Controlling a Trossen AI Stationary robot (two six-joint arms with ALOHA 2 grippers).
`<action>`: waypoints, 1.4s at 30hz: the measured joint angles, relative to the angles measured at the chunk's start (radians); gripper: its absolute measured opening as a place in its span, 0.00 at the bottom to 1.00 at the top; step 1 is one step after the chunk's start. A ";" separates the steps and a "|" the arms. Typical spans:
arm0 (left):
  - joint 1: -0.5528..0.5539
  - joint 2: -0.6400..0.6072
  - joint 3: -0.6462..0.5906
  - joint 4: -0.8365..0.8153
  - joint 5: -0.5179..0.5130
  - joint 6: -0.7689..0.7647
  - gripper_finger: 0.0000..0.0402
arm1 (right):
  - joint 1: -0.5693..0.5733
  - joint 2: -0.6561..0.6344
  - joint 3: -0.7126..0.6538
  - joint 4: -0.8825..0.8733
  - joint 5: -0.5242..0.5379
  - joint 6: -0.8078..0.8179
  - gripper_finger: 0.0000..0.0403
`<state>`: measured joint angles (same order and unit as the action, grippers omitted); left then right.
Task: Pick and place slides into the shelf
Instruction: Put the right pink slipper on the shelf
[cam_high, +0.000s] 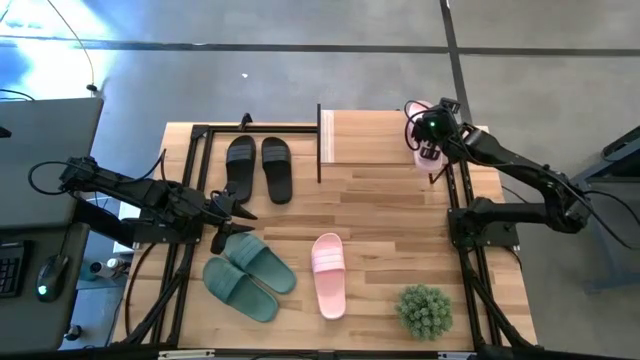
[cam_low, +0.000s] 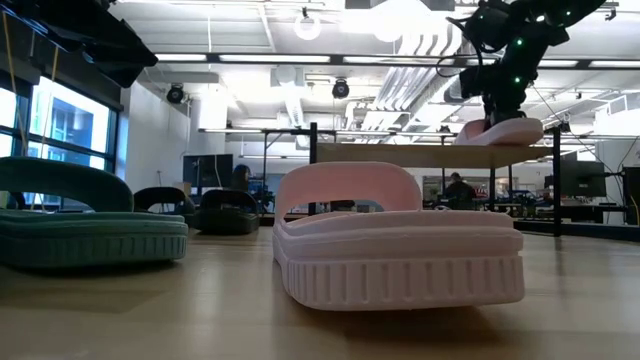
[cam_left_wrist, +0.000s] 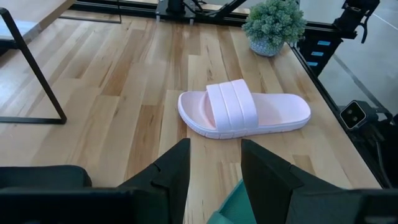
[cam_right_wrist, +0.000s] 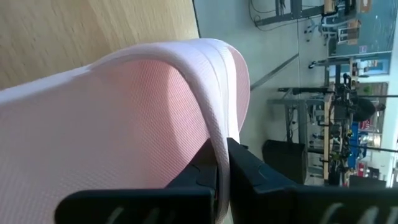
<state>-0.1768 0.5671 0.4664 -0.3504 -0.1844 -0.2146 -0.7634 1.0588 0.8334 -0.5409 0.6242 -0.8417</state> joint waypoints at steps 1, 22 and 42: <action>0.000 0.000 0.000 0.000 0.000 0.000 0.32 | -0.002 0.000 0.000 -0.002 -0.001 -0.004 0.00; 0.000 0.000 0.000 0.000 0.000 0.000 0.32 | -0.009 -0.045 0.000 -0.040 -0.035 -0.032 0.00; 0.000 0.000 0.000 0.000 0.000 0.000 0.32 | -0.010 -0.044 0.000 -0.073 -0.076 -0.005 0.08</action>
<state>-0.1769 0.5671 0.4664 -0.3503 -0.1844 -0.2143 -0.7731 1.0145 0.8337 -0.6136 0.5482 -0.8470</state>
